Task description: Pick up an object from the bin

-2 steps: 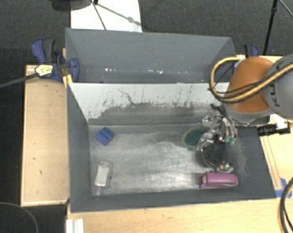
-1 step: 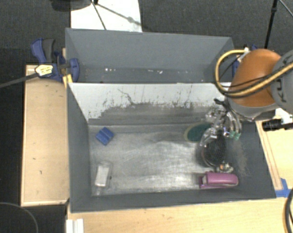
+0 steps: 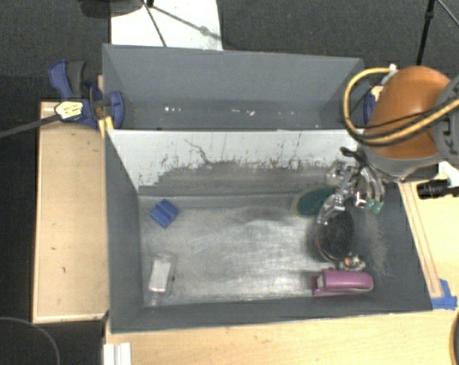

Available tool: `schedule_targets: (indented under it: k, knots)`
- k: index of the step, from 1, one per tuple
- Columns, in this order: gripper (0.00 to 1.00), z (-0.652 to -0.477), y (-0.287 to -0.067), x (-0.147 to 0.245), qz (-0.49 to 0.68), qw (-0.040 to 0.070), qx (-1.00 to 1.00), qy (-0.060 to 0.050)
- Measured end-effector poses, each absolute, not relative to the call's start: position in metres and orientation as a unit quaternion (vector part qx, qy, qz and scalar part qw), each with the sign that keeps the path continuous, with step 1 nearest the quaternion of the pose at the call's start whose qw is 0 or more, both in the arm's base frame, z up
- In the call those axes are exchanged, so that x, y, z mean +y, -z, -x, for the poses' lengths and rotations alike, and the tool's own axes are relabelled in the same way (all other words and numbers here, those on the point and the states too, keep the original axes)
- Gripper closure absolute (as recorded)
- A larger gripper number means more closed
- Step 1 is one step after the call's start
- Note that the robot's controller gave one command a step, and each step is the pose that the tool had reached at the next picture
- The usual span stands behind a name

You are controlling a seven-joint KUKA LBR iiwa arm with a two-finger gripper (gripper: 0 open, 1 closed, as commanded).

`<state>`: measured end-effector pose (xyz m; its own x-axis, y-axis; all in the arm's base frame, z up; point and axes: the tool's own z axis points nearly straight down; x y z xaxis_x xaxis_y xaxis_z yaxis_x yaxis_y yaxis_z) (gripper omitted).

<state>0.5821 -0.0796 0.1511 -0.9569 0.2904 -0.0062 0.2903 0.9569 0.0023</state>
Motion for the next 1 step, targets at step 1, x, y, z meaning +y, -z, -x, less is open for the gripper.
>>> schedule_targets:
  k: [1]
  knots:
    - [1.00,-0.5836,-0.1982,-0.0794,-0.146,0.004,0.989,-0.001]
